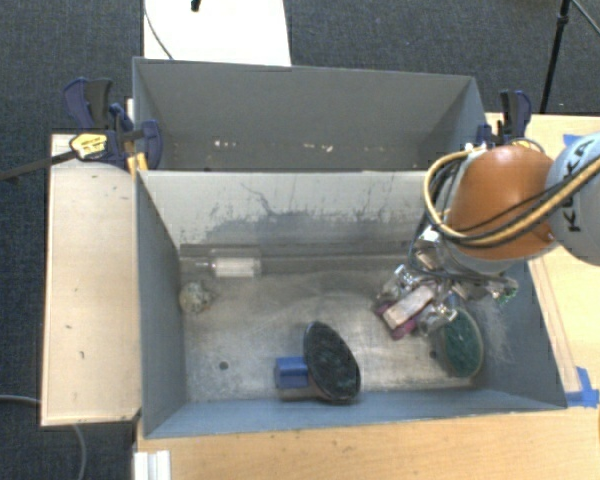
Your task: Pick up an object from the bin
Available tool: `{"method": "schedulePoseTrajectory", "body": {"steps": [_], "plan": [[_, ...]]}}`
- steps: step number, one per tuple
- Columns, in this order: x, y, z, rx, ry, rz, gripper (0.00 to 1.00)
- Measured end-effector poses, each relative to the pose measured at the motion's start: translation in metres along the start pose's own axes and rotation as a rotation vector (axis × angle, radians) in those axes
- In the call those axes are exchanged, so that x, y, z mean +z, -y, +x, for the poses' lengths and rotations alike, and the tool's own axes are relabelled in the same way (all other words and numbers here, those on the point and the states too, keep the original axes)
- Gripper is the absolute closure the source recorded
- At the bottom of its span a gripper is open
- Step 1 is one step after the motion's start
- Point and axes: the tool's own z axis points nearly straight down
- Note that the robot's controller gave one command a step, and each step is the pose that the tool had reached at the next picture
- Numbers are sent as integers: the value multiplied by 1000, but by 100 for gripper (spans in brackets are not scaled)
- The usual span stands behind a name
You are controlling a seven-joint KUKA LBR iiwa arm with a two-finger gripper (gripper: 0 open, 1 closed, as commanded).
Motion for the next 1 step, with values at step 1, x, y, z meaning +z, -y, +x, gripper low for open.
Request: {"method": "schedulePoseTrajectory", "body": {"steps": [1], "plan": [[-153,-11,-13,-278,-5,-4,100]]}}
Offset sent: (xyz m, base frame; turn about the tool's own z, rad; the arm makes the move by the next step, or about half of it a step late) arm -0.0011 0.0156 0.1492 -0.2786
